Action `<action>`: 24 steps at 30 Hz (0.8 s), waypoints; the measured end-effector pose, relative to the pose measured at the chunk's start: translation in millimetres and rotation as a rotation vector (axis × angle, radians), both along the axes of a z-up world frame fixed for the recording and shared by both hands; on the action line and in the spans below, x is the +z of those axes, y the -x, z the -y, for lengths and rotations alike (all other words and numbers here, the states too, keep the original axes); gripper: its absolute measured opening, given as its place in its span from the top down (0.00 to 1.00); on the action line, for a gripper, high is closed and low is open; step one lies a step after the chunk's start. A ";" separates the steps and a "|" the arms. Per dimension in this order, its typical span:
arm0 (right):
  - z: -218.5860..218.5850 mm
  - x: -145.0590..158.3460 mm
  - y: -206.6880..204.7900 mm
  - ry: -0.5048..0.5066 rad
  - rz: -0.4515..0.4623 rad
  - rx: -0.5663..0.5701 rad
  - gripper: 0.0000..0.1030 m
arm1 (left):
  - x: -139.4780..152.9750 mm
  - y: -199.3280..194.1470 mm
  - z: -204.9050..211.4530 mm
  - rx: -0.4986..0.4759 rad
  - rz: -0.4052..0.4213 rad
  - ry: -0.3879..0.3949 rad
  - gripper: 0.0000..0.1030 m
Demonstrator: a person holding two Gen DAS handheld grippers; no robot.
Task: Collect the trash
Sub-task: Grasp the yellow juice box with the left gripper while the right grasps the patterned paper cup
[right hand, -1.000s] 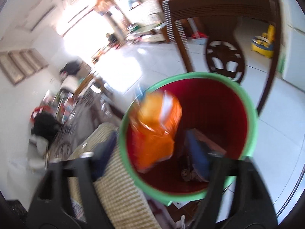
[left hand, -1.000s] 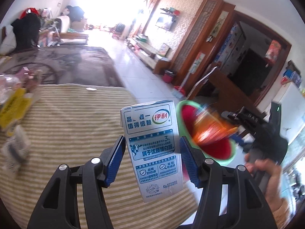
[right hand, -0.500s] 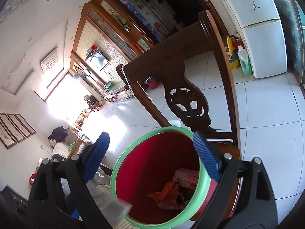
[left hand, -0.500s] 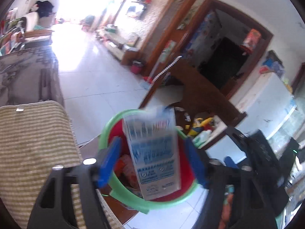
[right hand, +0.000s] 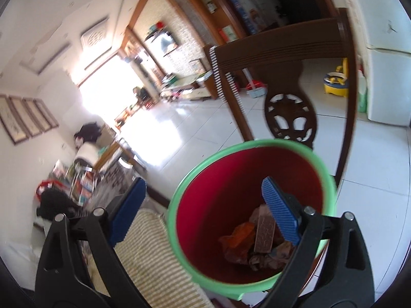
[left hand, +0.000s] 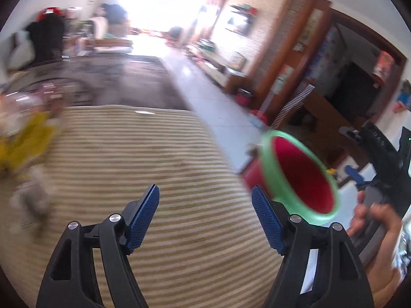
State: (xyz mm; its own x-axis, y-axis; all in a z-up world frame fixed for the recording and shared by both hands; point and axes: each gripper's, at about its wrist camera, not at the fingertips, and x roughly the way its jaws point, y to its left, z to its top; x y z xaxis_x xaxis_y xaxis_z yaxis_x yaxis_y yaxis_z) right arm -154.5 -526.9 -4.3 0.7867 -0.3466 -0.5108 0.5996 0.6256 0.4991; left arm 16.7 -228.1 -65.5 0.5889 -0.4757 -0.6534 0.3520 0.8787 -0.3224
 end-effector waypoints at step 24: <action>-287.2 -41.0 -150.7 -0.023 -0.229 0.855 0.12 | -12.0 -134.2 -286.7 0.592 -0.184 0.112 0.30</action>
